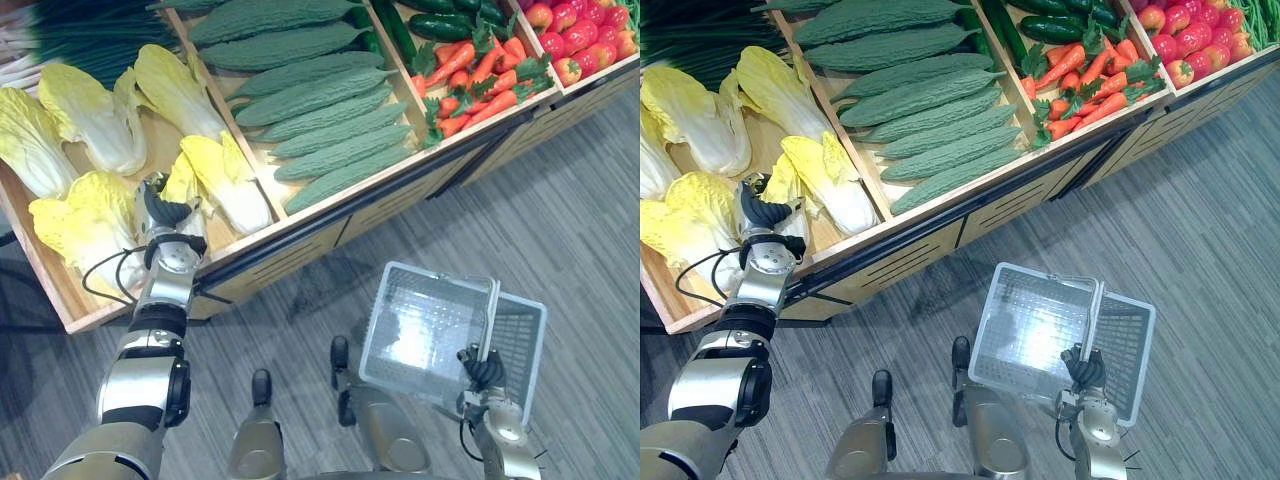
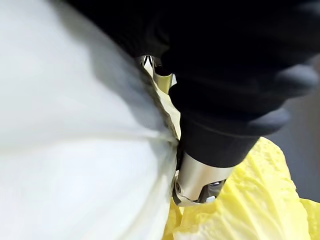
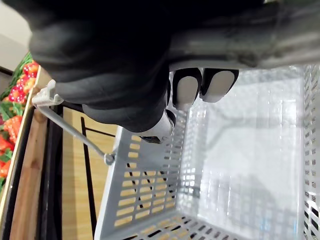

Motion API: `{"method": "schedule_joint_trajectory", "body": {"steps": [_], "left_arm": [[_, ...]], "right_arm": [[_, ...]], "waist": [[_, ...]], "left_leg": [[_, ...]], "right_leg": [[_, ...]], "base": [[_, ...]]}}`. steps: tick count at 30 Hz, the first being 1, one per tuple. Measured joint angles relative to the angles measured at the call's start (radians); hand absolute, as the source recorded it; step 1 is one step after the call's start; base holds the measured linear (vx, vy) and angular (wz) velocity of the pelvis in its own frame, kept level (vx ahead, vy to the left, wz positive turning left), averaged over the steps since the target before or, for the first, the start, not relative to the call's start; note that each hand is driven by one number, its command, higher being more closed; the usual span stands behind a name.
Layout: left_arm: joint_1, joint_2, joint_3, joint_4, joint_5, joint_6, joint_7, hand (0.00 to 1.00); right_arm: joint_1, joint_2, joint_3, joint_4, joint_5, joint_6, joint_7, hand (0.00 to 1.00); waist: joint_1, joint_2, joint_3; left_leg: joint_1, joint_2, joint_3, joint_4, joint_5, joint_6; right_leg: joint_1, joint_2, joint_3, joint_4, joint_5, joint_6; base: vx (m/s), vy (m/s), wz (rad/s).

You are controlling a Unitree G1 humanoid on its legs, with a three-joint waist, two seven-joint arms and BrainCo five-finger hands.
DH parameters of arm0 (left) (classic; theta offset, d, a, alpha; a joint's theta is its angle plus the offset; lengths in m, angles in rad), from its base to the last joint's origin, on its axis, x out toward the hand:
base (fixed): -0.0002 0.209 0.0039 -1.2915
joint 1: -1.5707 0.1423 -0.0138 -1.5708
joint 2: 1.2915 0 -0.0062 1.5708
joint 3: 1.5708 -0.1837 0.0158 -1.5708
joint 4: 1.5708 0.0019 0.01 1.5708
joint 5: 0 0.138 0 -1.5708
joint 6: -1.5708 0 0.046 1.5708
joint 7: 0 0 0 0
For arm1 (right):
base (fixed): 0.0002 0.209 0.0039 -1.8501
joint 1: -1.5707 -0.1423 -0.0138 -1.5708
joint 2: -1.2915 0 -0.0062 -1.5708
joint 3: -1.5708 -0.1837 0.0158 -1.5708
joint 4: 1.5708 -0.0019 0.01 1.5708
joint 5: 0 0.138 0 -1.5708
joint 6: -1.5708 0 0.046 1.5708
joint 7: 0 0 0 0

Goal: Pick vegetable in the basket

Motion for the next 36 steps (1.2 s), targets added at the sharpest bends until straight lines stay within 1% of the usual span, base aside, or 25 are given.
{"method": "schedule_joint_trajectory", "body": {"steps": [2, 3, 4, 7, 9, 10, 11, 12, 13, 14, 16, 17, 21, 24, 27, 28, 29, 30, 31, 32, 33, 34, 35, 36], "left_arm": [[0.066, -0.019, 0.000, -0.094, 0.000, 0.002, 0.001, 1.00], [0.082, -0.023, 0.000, -0.127, 0.001, 0.004, 0.002, 1.00], [0.137, -0.036, 0.002, -0.214, 0.002, 0.005, 0.006, 1.00], [0.229, -0.072, 0.018, -0.367, 0.003, 0.003, 0.027, 1.00], [0.302, -0.116, 0.035, -0.458, 0.007, 0.002, 0.033, 1.00], [0.348, -0.144, 0.045, -0.490, 0.013, 0.002, 0.049, 1.00], [0.368, -0.157, 0.048, -0.501, 0.014, 0.002, 0.053, 1.00], [0.404, -0.180, 0.056, -0.524, 0.025, 0.002, 0.064, 1.00], [0.429, -0.197, 0.072, -0.559, 0.034, 0.002, 0.071, 1.00], [0.442, -0.213, 0.088, -0.592, 0.039, 0.002, 0.077, 1.00], [0.466, -0.242, 0.107, -0.657, 0.043, -0.006, 0.100, 1.00], [0.481, -0.262, 0.116, -0.697, 0.044, -0.010, 0.114, 1.00], [0.529, -0.297, 0.128, -0.790, 0.056, -0.018, 0.143, 1.00], [0.550, -0.336, 0.146, -0.871, 0.069, -0.022, 0.168, 1.00], [0.551, -0.346, 0.139, -0.927, 0.058, -0.050, 0.174, 1.00], [0.551, -0.360, 0.138, -0.952, 0.042, -0.062, 0.174, 1.00], [0.552, -0.374, 0.133, -0.966, 0.020, -0.076, 0.175, 1.00], [0.555, -0.379, 0.132, -0.970, 0.014, -0.082, 0.175, 1.00], [0.564, -0.384, 0.126, -0.982, -0.001, -0.084, 0.174, 1.00], [0.566, -0.390, 0.113, -0.996, -0.014, -0.085, 0.172, 1.00], [0.568, -0.395, 0.104, -1.006, -0.021, -0.089, 0.168, 1.00], [0.568, -0.397, 0.096, -1.023, -0.024, -0.104, 0.152, 1.00], [0.569, -0.394, 0.089, -1.030, -0.032, -0.111, 0.147, 1.00], [0.573, -0.393, 0.048, -1.030, -0.049, -0.122, 0.118, 1.00]], "right_arm": [[-0.001, 0.000, -0.002, 0.000, 0.000, 0.000, 0.000, 1.00], [-0.004, 0.000, -0.005, 0.000, 0.000, 0.000, 0.000, 1.00], [-0.011, 0.004, -0.014, 0.001, 0.000, 0.000, -0.001, 1.00], [-0.010, 0.026, -0.043, 0.002, -0.001, 0.000, -0.002, 1.00], [-0.011, 0.031, -0.053, 0.002, -0.001, 0.000, -0.003, 1.00], [-0.012, 0.031, -0.054, 0.002, -0.001, 0.000, -0.004, 1.00], [-0.011, 0.031, -0.054, 0.003, -0.001, 0.000, -0.004, 1.00], [-0.011, 0.033, -0.055, 0.006, -0.001, 0.000, -0.004, 1.00], [-0.011, 0.037, -0.055, 0.008, -0.001, 0.000, -0.005, 1.00], [-0.009, 0.040, -0.055, 0.008, -0.001, 0.000, -0.005, 1.00], [0.000, 0.038, -0.056, 0.009, -0.003, -0.001, -0.005, 1.00], [0.007, 0.036, -0.056, 0.009, -0.003, -0.001, -0.004, 1.00], [0.038, 0.042, -0.047, 0.010, -0.004, -0.001, -0.002, 1.00], [0.056, 0.042, -0.046, 0.010, -0.020, 0.000, -0.002, 1.00], [0.055, 0.042, -0.047, -0.011, -0.026, 0.000, -0.005, 1.00], [0.056, 0.043, -0.047, -0.043, -0.034, 0.003, -0.008, 1.00], [0.056, 0.044, -0.047, -0.078, -0.043, 0.003, -0.012, 1.00], [0.055, 0.044, -0.046, -0.094, -0.046, 0.003, -0.016, 1.00], [0.051, 0.045, -0.044, -0.140, -0.053, 0.003, -0.024, 1.00], [0.052, 0.048, -0.043, -0.190, -0.053, 0.003, -0.028, 1.00], [0.045, 0.049, -0.040, -0.209, -0.053, 0.003, -0.030, 1.00], [0.022, 0.057, -0.028, -0.232, -0.053, 0.002, -0.030, 1.00], [0.011, 0.063, -0.016, -0.240, -0.053, 0.001, -0.030, 1.00], [-0.025, 0.075, 0.036, -0.259, -0.054, 0.001, -0.024, 1.00]], "waist": [[-0.003, 0.013, 0.001], [-0.004, 0.015, 0.002], [-0.004, 0.017, 0.001], [0.005, 0.021, -0.002], [0.010, 0.033, -0.025], [0.012, 0.046, -0.044], [0.013, 0.053, -0.055], [0.018, 0.067, -0.080], [0.024, 0.072, -0.087], [0.030, 0.073, -0.089], [0.033, 0.083, -0.105], [0.033, 0.097, -0.119], [0.035, 0.096, -0.150], [0.037, 0.096, -0.151], [0.034, 0.097, -0.151], [0.033, 0.096, -0.151], [0.037, 0.096, -0.151], [0.037, 0.096, -0.151], [0.037, 0.096, -0.151], [0.032, 0.094, -0.151], [0.032, 0.096, -0.151], [0.033, 0.098, -0.151], [0.033, 0.096, -0.151], [0.046, 0.086, -0.154]], "left_leg": [[0.016, -0.005, 0.000, -0.006, 0.000, 0.000], [0.016, -0.007, -0.001, -0.006, 0.000, 0.000], [0.022, -0.012, -0.002, -0.004, 0.001, 0.001], [0.054, -0.017, -0.005, 0.001, 0.001, 0.001], [0.051, -0.026, -0.007, 0.018, 0.001, 0.001], [0.053, -0.030, -0.008, 0.024, 0.001, 0.001], [0.055, -0.031, -0.007, 0.025, 0.001, 0.001], [0.058, -0.032, -0.008, 0.025, 0.000, 0.001], [0.073, -0.031, -0.008, 0.026, 0.000, 0.002], [0.085, -0.030, -0.008, 0.029, -0.003, 0.006], [0.086, -0.023, -0.008, 0.030, -0.020, 0.026], [0.086, -0.014, -0.005, 0.029, -0.042, 0.035], [0.095, -0.016, 0.004, 0.031, -0.042, 0.036], [0.123, -0.014, 0.039, 0.032, -0.048, 0.036], [0.122, -0.013, 0.072, 0.036, -0.055, 0.043], [0.124, -0.015, 0.109, 0.046, -0.055, 0.041], [0.119, -0.016, 0.139, 0.066, -0.067, 0.038], [0.119, -0.017, 0.162, 0.076, -0.075, 0.035], [0.116, -0.014, 0.208, 0.106, -0.097, 0.037], [0.114, -0.009, 0.266, 0.129, -0.115, 0.045], [0.117, -0.005, 0.295, 0.130, -0.118, 0.047], [0.122, 0.021, 0.359, 0.132, -0.121, 0.051], [0.127, 0.035, 0.393, 0.129, -0.122, 0.051], [0.183, 0.051, 0.521, 0.113, -0.134, 0.033]], "right_leg": [[0.016, -0.006, -0.003, -0.001, -0.004, 0.004], [0.018, -0.009, -0.004, -0.002, -0.005, 0.005], [0.029, -0.014, -0.008, -0.008, -0.005, 0.006], [0.072, -0.020, -0.020, -0.030, -0.005, 0.006], [0.088, -0.025, -0.028, -0.040, -0.005, 0.006], [0.099, -0.030, -0.029, -0.050, -0.005, 0.007], [0.103, -0.031, -0.030, -0.052, -0.005, 0.007], [0.107, -0.032, -0.030, -0.053, -0.005, 0.007], [0.124, -0.031, -0.029, -0.057, -0.006, 0.008], [0.140, -0.029, -0.028, -0.062, -0.007, 0.009], [0.152, -0.027, -0.030, -0.069, -0.010, 0.013], [0.152, -0.018, -0.032, -0.070, -0.013, 0.020], [0.155, -0.013, -0.020, -0.069, -0.007, 0.027], [0.169, -0.011, 0.011, -0.070, 0.001, 0.026], [0.151, -0.009, 0.052, -0.076, 0.019, 0.029], [0.136, 0.000, 0.077, -0.070, 0.027, 0.030], [0.117, 0.007, 0.113, -0.060, 0.040, 0.025], [0.109, 0.012, 0.132, -0.056, 0.045, 0.027], [0.094, 0.022, 0.168, -0.054, 0.055, 0.028], [0.086, 0.021, 0.168, -0.076, 0.042, 0.027], [0.079, 0.012, 0.117, -0.081, 0.024, 0.013], [0.062, -0.013, -0.041, -0.072, -0.017, -0.041], [0.055, -0.033, -0.141, -0.064, -0.033, -0.064], [0.057, -0.121, -0.499, 0.001, -0.056, -0.084]], "base": [[0.07, 0.061, 0.04], [0.07, 0.074, 0.09], [0.05, 0.050, 0.09], [0.09, 0.057, 0.16], [0.05, 0.030, 0.16], [0.03, 0.024, 0.10], [0.03, 0.031, 0.06], [0.00, 0.000, 0.00], [0.00, 0.000, 0.00], [-0.05, -0.005, 0.02], [-0.08, 0.003, 0.04], [-0.05, 0.007, 0.00], [-0.06, -0.012, -0.08], [-0.03, 0.025, -0.30], [-0.03, 0.026, -0.43], [0.00, 0.025, -0.68], [0.00, 0.025, -0.80], [-0.02, 0.052, -1.07], [-0.05, 0.052, -1.16], [-0.06, 0.055, -1.25], [-0.06, 0.028, -1.40], [-0.04, -0.002, -1.27], [-0.02, -0.030, -2.28], [0.03, -0.072, -2.33]]}}
